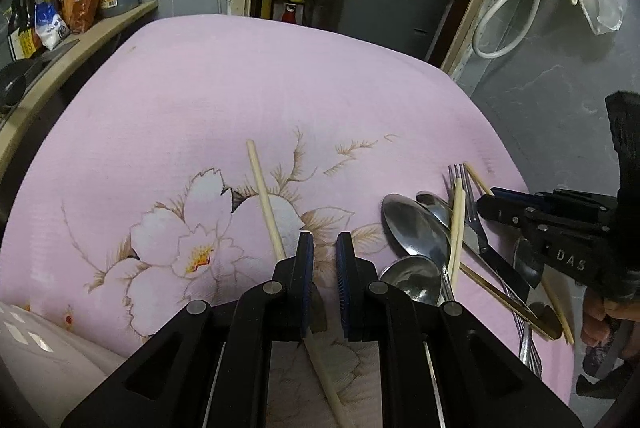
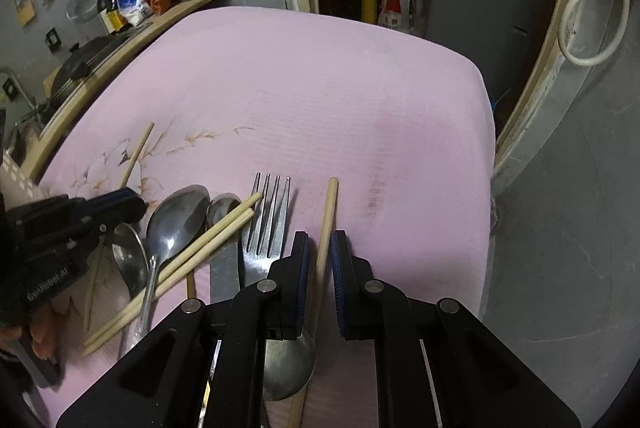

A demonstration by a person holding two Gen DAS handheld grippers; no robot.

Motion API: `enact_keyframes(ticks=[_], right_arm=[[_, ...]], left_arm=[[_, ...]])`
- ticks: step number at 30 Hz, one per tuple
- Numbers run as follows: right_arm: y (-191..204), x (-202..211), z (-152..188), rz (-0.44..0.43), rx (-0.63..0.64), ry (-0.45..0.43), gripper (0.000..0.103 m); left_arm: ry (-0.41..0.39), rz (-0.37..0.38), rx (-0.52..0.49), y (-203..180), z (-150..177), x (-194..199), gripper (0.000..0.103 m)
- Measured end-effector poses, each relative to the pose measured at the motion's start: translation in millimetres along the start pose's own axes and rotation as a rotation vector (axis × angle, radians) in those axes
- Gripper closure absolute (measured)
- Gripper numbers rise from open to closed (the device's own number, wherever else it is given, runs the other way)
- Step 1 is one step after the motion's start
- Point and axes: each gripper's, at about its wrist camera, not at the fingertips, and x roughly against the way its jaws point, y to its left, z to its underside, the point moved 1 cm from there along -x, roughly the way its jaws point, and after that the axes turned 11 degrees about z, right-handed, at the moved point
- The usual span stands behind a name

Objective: Organize utensils
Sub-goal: 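Close the left tool on a single wooden chopstick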

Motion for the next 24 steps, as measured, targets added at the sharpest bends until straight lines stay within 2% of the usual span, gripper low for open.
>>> enact_keyframes(ticks=[7,11,12,16,20,24], right_arm=[[0.8,-2.2,0.3,0.001,-0.005,0.008,0.094],[0.7,-4.0,-2.4,-0.002,-0.019,0.034,0.094],[2.4,-4.7,-3.3,0.001,-0.006,0.035,0.093],[13.0,-4.7,-4.0,0.04,0.046,0.025,0.093],[6.7,-6.3,-8.7,0.03,-0.041,0.063,0.099],[2.9,1.8,-6.1,0.004,-0.09,0.039,0.1]], left_arm=[[0.007,0.015,0.016,4.3,-1.0,1.4,0.094],[0.006,0.024,0.031,1.3,3.3,2.0,0.1],[0.002,0.032,0.035,1.5,3.5,2.3,0.103],[-0.015,0.069,0.047,-1.6,3.1,3.6,0.103],[-0.067,0.098,0.012,-10.4,4.6,17.7,0.103],[-0.14,0.123,-0.04,-21.4,5.9,39.3,0.103]])
